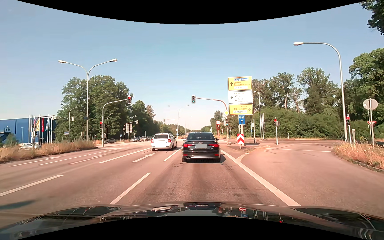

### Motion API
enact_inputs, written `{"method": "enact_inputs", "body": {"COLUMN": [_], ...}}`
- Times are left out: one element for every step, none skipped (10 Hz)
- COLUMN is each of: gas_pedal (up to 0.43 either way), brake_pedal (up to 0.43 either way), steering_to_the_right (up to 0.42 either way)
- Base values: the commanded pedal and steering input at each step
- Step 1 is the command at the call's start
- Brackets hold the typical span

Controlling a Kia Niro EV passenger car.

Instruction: Follow the waypoints while adhering to traffic rules and regulations

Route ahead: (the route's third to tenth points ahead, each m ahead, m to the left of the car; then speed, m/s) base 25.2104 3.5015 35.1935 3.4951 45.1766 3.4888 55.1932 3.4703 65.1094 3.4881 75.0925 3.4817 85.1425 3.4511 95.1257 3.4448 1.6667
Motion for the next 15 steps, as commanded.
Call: {"method": "enact_inputs", "body": {"gas_pedal": [0.311, 0.319, 0.319, 0.331, 0.331, 0.331, 0.331, 0.331, 0.331, 0.331, 0.319, 0.319, 0.319, 0.319, 0.319], "brake_pedal": [0.0, 0.0, 0.0, 0.0, 0.0, 0.0, 0.0, 0.0, 0.0, 0.0, 0.0, 0.0, 0.0, 0.0, 0.0], "steering_to_the_right": [0.0, 0.0, 0.0, 0.0, 0.0, 0.0, 0.0, 0.0, 0.0, 0.0, 0.0, 0.0, 0.0, 0.0, 0.0]}}
